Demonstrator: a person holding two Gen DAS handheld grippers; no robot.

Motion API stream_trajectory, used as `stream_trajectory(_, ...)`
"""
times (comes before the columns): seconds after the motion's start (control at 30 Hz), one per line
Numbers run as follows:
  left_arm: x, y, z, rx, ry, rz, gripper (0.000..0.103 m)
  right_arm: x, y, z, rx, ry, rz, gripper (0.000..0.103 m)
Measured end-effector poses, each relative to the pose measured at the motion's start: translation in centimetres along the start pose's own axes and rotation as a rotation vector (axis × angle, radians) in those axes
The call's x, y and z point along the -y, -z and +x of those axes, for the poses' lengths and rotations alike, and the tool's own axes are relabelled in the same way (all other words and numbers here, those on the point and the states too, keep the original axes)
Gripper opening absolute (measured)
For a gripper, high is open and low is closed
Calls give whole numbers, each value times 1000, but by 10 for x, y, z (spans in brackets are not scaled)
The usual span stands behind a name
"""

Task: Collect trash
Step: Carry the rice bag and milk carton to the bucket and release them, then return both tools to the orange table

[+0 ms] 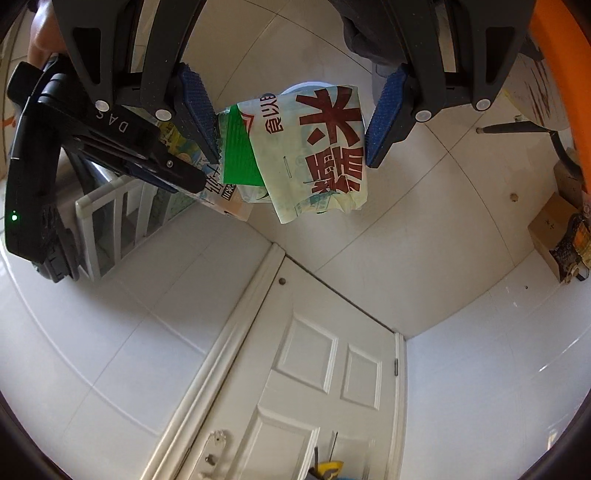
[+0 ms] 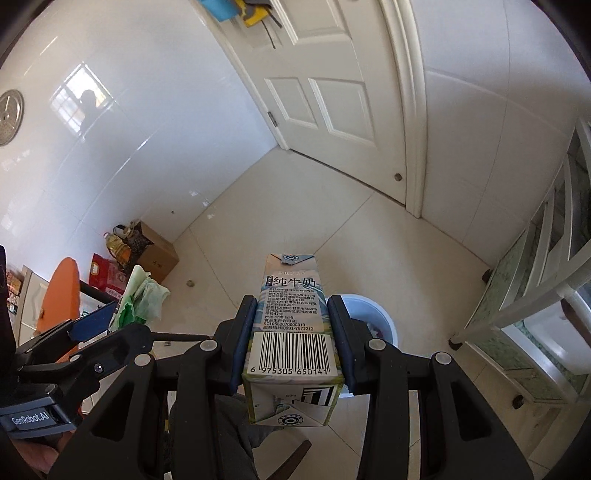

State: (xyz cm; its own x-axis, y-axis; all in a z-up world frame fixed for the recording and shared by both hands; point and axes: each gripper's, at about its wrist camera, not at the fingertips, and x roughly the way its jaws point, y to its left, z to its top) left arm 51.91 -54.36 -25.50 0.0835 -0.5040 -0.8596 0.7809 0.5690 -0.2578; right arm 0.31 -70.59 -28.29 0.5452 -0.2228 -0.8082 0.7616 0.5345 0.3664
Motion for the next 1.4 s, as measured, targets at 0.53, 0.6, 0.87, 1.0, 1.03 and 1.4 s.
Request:
stream_trajectory(0.53,4,-98,119,-197,-46,39,92,53,11,41,-26,56,162,100)
stream_trajectory(0.6,11,-90,115,-180,-69,44,93,49,11,36,-20,55,163,101)
stream_trajectory(0.87,21,-46,51,-57,-135,41,94,19,10,0,40,45,124,103)
stream_trajectory(1.0,21,-28,9,22,-155,15,95,-4,7,-23,81,26,92,103)
stream_trajectory(1.03,20,-24,-2,42,-157,8,95,-11,6,-30,93,21,82,103)
stream_trajectory(1.4,-12,47,-131,263,-208,-93,99,-107,9,-94,206,-58,-70,103)
